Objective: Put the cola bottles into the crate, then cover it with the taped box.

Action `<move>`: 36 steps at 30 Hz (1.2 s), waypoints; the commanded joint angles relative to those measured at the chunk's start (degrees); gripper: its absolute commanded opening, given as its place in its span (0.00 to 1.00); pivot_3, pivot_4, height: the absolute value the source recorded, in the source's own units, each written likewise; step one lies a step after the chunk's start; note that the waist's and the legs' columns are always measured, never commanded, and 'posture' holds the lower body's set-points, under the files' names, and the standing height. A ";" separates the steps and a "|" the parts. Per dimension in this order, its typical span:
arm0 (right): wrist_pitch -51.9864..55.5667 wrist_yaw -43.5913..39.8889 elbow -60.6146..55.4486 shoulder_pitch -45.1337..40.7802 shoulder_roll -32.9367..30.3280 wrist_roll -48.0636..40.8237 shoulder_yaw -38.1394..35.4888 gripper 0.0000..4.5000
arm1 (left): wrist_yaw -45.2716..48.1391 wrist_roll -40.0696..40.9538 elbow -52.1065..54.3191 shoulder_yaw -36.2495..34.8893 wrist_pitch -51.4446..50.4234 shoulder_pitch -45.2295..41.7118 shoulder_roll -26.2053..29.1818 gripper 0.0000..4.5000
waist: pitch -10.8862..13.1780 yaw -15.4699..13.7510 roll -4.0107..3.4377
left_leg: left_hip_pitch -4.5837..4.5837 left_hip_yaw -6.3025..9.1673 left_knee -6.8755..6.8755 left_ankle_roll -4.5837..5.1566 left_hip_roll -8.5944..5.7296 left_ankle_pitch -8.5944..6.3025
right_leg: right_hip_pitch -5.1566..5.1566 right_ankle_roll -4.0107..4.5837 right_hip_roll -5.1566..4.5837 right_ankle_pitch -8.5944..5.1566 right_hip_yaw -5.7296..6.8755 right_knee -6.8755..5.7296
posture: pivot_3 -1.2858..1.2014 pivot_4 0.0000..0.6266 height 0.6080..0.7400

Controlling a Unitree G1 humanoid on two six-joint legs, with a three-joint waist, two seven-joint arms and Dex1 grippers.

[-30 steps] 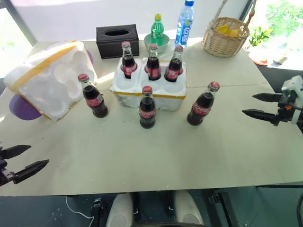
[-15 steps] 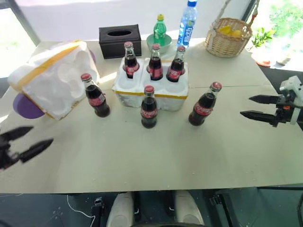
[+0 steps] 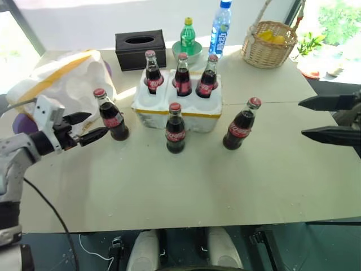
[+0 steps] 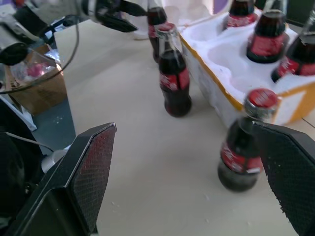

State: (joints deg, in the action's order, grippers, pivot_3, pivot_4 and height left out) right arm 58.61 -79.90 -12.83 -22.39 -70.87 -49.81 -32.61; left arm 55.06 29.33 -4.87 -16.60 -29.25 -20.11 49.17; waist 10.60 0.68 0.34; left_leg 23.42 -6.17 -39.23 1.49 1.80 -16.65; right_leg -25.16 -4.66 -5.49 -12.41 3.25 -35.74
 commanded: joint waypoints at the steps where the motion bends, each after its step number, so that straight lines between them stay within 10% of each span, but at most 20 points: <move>1: 2.75 4.04 -5.18 -0.52 0.08 -5.13 -4.12 1.00 | 1.99 -3.45 -5.63 3.71 4.68 -4.92 -0.84 1.00 | 0.00 -0.10 0.00 | 0.01 0.00 0.00 0.00 0.00 0.00 | -0.02 0.00 0.00 0.00 0.00 -0.01 | 0.52 0.24 1.00; 12: 1.12 13.92 -8.82 -2.33 2.25 -9.05 -0.84 1.00 | 4.06 -9.21 -17.38 9.88 12.51 -13.34 -6.99 1.00 | -0.01 -0.20 0.13 | 0.03 0.02 -0.04 0.02 -0.03 0.01 | -0.01 -0.01 -0.01 0.00 0.01 -0.09 | 0.52 0.24 1.00; 16: 0.95 15.56 -8.83 -2.85 2.48 -10.22 -0.18 1.00 | 4.33 -9.16 -17.28 9.29 12.46 -13.09 -6.97 0.62 | 0.00 -0.17 0.15 | 0.03 0.02 -0.05 0.02 -0.03 0.01 | -0.01 -0.02 -0.02 0.01 0.01 -0.10 | 0.52 0.24 1.00; 28: -1.18 18.57 -8.68 -2.36 3.48 -10.44 2.14 1.00 | 15.92 4.85 -1.34 4.35 -7.87 -8.79 3.91 0.62 | 0.15 -0.17 0.39 | 0.08 0.02 -0.06 0.02 0.02 0.02 | -0.11 -0.02 0.03 -0.01 0.00 -0.16 | 0.52 0.24 1.00; 36: -2.29 20.76 -9.59 -1.38 4.53 -10.35 2.26 1.00 | 16.14 6.57 -11.22 9.65 -12.23 -32.26 -4.14 0.62 | 0.23 -2.10 0.54 | 0.41 0.22 -0.73 0.11 -0.03 -0.04 | -0.02 -0.04 0.05 -0.01 0.10 -0.28 | 0.52 0.24 1.00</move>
State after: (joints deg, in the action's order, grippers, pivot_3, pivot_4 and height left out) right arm 57.34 -59.77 -21.35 -23.21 -66.19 -59.71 -28.93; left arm 70.75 35.50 -14.25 -7.38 -43.16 -48.83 46.11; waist 10.82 -1.42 0.88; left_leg 23.87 -5.96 -40.07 1.64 1.76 -16.71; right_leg -25.17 -4.75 -5.43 -12.40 3.35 -36.06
